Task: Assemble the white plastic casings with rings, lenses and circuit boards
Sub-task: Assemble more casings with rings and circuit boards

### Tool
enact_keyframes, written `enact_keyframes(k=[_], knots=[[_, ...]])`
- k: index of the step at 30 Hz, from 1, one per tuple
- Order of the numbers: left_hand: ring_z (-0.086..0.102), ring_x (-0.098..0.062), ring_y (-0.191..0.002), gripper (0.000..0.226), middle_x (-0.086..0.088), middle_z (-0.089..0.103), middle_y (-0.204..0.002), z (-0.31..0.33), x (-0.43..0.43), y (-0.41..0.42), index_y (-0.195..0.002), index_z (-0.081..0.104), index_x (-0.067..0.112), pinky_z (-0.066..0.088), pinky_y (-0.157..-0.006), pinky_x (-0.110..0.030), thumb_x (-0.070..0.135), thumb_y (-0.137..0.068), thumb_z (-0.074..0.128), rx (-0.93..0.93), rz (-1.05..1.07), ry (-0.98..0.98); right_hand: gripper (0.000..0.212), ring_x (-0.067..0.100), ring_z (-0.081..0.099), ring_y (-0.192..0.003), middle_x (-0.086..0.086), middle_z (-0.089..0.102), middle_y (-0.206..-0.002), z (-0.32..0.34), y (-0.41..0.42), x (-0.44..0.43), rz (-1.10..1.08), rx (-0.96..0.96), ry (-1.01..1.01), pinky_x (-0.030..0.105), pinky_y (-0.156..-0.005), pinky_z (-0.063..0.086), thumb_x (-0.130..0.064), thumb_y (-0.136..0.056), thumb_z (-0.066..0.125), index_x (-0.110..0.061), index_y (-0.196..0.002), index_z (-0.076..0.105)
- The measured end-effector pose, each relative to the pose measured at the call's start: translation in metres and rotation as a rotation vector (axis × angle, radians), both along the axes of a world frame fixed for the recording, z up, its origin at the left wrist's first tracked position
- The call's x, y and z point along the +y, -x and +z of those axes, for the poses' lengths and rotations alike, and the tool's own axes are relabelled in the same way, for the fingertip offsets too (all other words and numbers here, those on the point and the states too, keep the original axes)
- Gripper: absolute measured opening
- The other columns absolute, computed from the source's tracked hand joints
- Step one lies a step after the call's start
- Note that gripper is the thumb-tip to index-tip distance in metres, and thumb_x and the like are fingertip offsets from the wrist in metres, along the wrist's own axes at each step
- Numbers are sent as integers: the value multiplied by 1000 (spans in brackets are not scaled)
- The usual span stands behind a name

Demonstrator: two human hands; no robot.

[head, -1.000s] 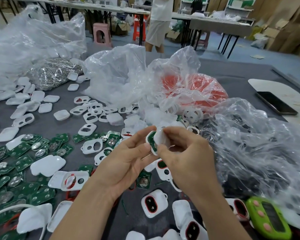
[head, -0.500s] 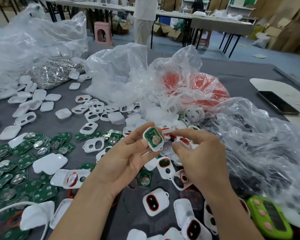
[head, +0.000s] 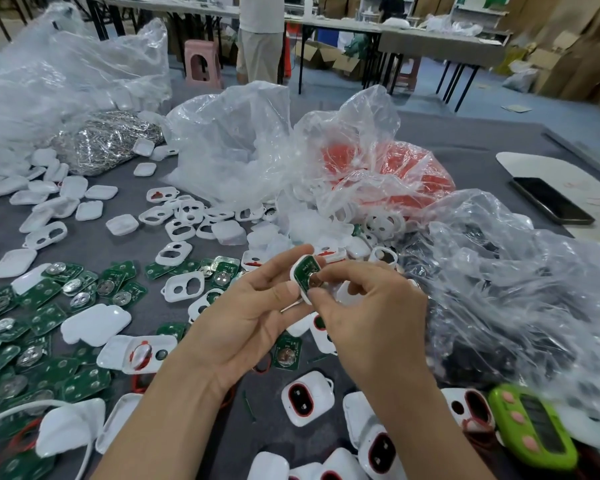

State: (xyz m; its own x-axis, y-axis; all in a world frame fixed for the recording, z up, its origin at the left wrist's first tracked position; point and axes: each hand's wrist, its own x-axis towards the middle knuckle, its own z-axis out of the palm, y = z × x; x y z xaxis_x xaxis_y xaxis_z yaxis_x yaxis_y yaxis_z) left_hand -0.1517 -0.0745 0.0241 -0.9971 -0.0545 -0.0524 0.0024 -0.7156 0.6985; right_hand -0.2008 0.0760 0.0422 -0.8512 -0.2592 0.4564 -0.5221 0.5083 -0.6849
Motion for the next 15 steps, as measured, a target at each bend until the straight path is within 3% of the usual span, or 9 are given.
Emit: enact_keyframes(k=[3, 10, 15], knots=[[67, -27, -121, 48, -15, 68, -133, -1, -1, 1, -122, 75, 12, 59, -90, -34, 2, -76, 73, 0, -3, -6, 23, -12, 52, -74, -20, 69, -79, -1, -1, -3, -15, 3, 11, -1, -73, 36, -27, -69, 93, -33, -88, 81], [68, -27, -120, 44, -15, 69, -131, -1, 0, 2, -120, 76, 13, 59, -89, -33, 1, -77, 70, 2, -4, 10, 20, -8, 56, -72, -22, 71, -78, -1, -4, -5, -21, -5, 23, 5, -69, 44, -27, -72, 90, -33, -88, 80], [67, -28, -121, 45, -15, 69, -131, -1, 0, 1, -120, 76, 13, 59, -89, -33, 0, -78, 69, 0, -4, 14, 22, -14, 57, -73, -24, 66, -74, 2, -2, -2, 15, -14, 35, -2, -71, 38, -20, -70, 89, -33, -85, 79]])
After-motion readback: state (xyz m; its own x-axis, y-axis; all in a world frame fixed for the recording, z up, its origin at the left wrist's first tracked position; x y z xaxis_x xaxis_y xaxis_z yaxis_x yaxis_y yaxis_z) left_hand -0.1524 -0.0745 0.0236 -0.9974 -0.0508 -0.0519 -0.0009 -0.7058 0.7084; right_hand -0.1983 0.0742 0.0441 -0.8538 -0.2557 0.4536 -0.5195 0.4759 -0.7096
